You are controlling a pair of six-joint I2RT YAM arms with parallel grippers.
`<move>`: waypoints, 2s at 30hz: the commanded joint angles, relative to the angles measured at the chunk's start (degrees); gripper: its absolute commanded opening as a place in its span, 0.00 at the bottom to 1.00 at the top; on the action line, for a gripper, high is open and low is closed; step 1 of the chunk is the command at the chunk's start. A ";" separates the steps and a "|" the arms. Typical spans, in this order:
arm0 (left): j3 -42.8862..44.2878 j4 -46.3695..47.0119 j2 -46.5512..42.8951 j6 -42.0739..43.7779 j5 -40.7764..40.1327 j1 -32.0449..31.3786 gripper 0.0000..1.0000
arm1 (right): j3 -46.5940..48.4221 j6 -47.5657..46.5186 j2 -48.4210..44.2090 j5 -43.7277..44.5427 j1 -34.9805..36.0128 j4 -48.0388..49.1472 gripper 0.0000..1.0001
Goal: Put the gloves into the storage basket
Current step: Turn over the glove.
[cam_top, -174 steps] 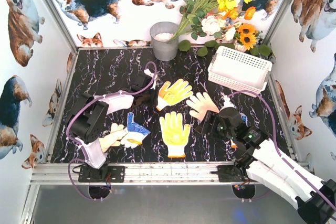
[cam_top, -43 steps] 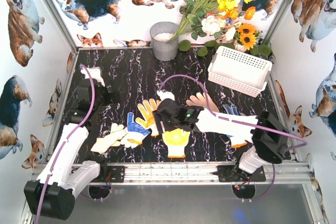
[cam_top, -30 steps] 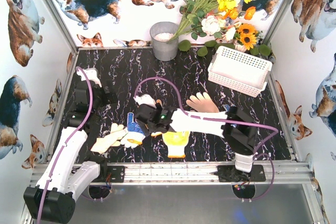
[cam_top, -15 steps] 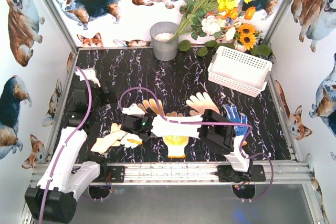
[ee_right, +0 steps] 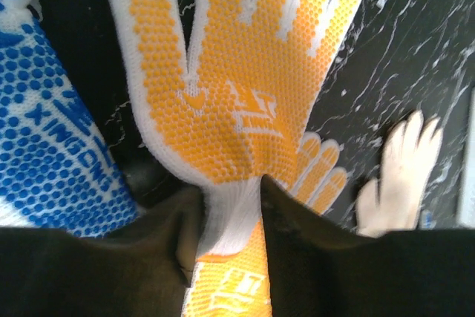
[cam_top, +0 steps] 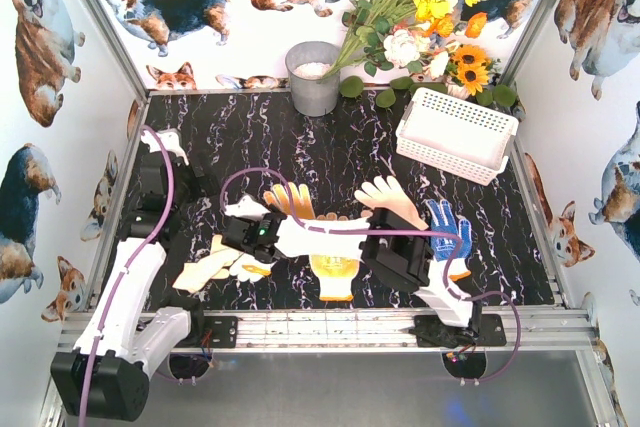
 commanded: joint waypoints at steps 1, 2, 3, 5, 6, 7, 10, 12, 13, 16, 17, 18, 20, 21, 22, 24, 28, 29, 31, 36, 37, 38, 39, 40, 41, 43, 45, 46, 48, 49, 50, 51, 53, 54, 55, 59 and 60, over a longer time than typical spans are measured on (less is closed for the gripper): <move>-0.06 0.69 -0.10 0.16 0.03 0.93 0.98 | 5.08 -4.78 0.89 3.71 -1.26 -1.03 0.25; 0.00 0.78 -0.31 0.41 -0.78 1.31 0.98 | 6.41 -4.87 -0.08 3.71 -1.79 -2.42 0.14; 0.10 0.79 -0.65 0.61 -1.62 1.90 0.98 | 7.82 -4.97 -1.76 3.34 -2.45 -3.10 0.00; 0.03 0.91 -1.88 0.96 -3.31 2.95 0.97 | 8.13 -5.28 -6.29 0.20 -4.23 -1.71 0.00; -0.08 1.07 -2.72 1.11 -3.80 3.35 0.97 | 7.89 -4.82 -8.93 -2.31 -5.39 -0.56 0.00; -0.33 1.28 -3.64 1.27 -4.20 3.58 0.97 | 7.45 -3.57 -11.19 -5.42 -6.78 0.51 0.00; -1.73 2.05 -6.37 1.60 -3.86 3.62 0.97 | 4.59 3.08 -17.76 -14.20 -10.85 3.74 0.00; -3.40 2.94 -7.46 1.72 -2.64 3.62 0.97 | 0.86 7.06 -21.60 -18.63 -14.04 7.07 0.00; -3.60 3.31 -7.51 1.86 -1.74 3.62 0.97 | -1.36 9.34 -23.60 -21.09 -15.66 10.03 0.00; -3.10 4.23 -5.69 2.42 2.37 3.62 0.97 | -10.05 19.19 -29.28 -28.21 -20.79 16.73 0.00; -2.69 4.49 -4.69 2.77 4.93 3.62 0.97 | -13.89 22.91 -30.92 -31.16 -22.49 19.80 0.00; -2.50 4.98 -3.79 3.19 7.82 3.62 0.95 | -17.83 26.72 -32.65 -33.41 -24.03 23.78 0.00; -2.44 6.14 -2.69 3.80 13.70 3.62 0.89 | -26.25 32.46 -35.38 -37.09 -26.48 31.53 0.00; -2.75 7.15 -2.76 3.84 16.15 3.60 0.86 | -29.75 34.53 -36.76 -38.49 -27.59 35.03 0.00; -3.21 7.99 -3.02 3.72 18.76 3.46 0.85 | -32.81 36.32 -37.56 -39.50 -28.48 37.67 0.00; -4.26 9.91 -3.97 3.20 23.64 2.49 0.84 | -36.82 39.59 -38.75 -40.50 -29.71 41.08 0.00; -5.82 12.22 -5.32 2.68 28.47 -3.36 0.83 | -40.04 42.94 -41.26 -40.62 -30.42 43.15 0.00; -5.59 11.87 -5.28 3.29 27.52 -6.08 0.83 | -40.34 43.52 -41.89 -40.21 -30.48 43.15 0.00; -5.26 11.21 -4.92 3.89 24.46 -12.87 0.83 | -40.64 44.21 -42.66 -40.22 -30.70 42.97 0.00; -6.06 14.42 -2.44 0.95 20.75 -27.67 0.84 | -40.63 46.87 -43.89 -41.31 -31.36 42.54 0.00; -6.52 15.94 -1.91 0.22 20.25 -30.12 0.85 | -40.89 47.54 -44.17 -41.73 -31.46 43.17 0.00; -6.86 17.55 -1.47 -0.22 18.74 -32.95 0.86 | -41.03 48.08 -44.39 -42.32 -31.55 43.69 0.00; -6.99 18.74 -0.84 -0.39 17.03 -35.46 0.88 | -40.98 48.46 -44.57 -42.78 -31.63 43.88 0.00; -6.89 19.60 -0.06 -0.32 15.20 -37.58 0.89 | -40.83 48.70 -44.65 -43.22 -31.65 43.88 0.00; -6.65 20.51 0.82 -0.10 13.62 -39.27 0.89 | -40.73 48.89 -44.70 -43.53 -31.69 43.90 0.00; -5.96 21.61 3.47 -0.18 11.62 -41.13 0.90 | -40.54 49.17 -44.71 -44.37 -31.73 44.04 0.00; -5.29 22.56 5.77 -0.20 11.35 -41.90 0.90 | -40.53 49.55 -44.67 -44.98 -31.82 44.24 0.00; -4.99 22.77 6.74 -0.01 11.00 -42.17 0.90 | -40.58 49.57 -44.68 -45.24 -31.90 44.42 0.00; -4.18 22.53 8.41 0.80 10.30 -42.85 0.90 | -40.55 49.40 -44.72 -45.76 -31.91 44.50 0.00; -3.59 21.96 9.03 1.49 9.69 -43.37 0.90 | -40.41 49.12 -44.70 -45.99 -31.99 44.39 0.00; -2.92 21.04 9.50 2.24 8.21 -43.93 0.90 | -40.20 48.76 -44.70 -46.30 -32.00 44.19 0.00; -2.22 19.95 9.75 2.87 6.43 -44.34 0.90 | -40.03 48.49 -44.65 -46.60 -32.00 43.82 0.00; -1.77 18.48 9.88 3.81 3.67 -44.54 0.90 | -39.83 48.20 -44.75 -47.32 -32.00 43.67 0.00; -1.79 18.13 9.73 4.18 2.47 -44.55 0.90 | -39.80 48.03 -44.69 -47.64 -32.00 43.66 0.00; -1.82 18.01 9.61 4.38 1.44 -44.55 0.89 | -39.76 47.90 -44.61 -47.96 -32.00 43.63 0.00; -1.80 18.69 9.94 4.38 2.08 -44.55 0.73 | -39.52 47.97 -44.32 -49.32 -32.00 43.92 0.00; -1.78 18.74 10.27 4.33 2.22 -44.55 0.68 | -39.59 48.10 -44.27 -49.62 -32.00 44.21 0.00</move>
